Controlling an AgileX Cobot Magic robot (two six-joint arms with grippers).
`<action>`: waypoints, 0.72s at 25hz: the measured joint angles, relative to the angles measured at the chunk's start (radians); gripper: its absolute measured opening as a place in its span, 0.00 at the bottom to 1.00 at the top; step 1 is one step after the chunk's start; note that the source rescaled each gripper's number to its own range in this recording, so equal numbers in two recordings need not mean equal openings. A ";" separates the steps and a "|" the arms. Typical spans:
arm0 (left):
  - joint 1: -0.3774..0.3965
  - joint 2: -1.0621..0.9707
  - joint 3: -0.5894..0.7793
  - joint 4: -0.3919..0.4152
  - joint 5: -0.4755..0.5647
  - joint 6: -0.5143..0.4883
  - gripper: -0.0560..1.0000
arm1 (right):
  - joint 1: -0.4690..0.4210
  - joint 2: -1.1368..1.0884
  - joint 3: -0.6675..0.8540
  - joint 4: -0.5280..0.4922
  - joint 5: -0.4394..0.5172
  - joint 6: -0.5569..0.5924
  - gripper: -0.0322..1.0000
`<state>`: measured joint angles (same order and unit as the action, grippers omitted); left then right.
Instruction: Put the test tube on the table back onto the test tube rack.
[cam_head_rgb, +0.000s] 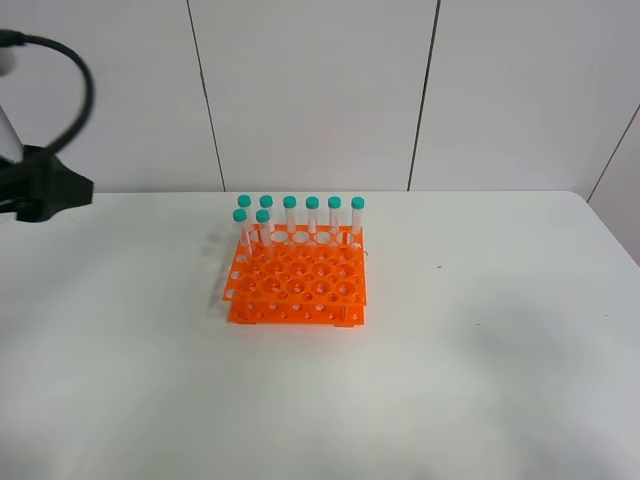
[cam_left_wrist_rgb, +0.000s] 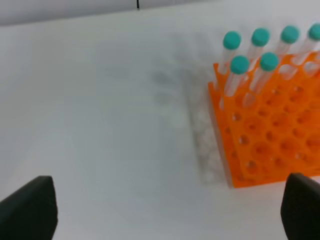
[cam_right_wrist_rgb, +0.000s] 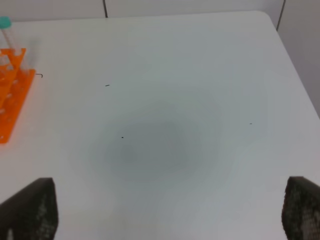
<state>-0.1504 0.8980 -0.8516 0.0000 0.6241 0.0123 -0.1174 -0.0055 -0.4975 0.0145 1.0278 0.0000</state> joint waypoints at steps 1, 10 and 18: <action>0.000 -0.053 0.000 0.000 0.033 0.000 0.99 | 0.000 0.000 0.000 0.000 0.000 0.000 1.00; 0.000 -0.447 0.000 0.000 0.347 0.000 0.99 | 0.000 0.000 0.000 0.000 0.000 0.000 1.00; 0.000 -0.695 0.000 0.000 0.561 -0.003 0.99 | 0.000 0.000 0.000 0.000 0.000 0.000 1.00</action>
<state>-0.1504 0.2029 -0.8513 0.0000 1.1854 0.0091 -0.1174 -0.0055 -0.4975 0.0145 1.0278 0.0000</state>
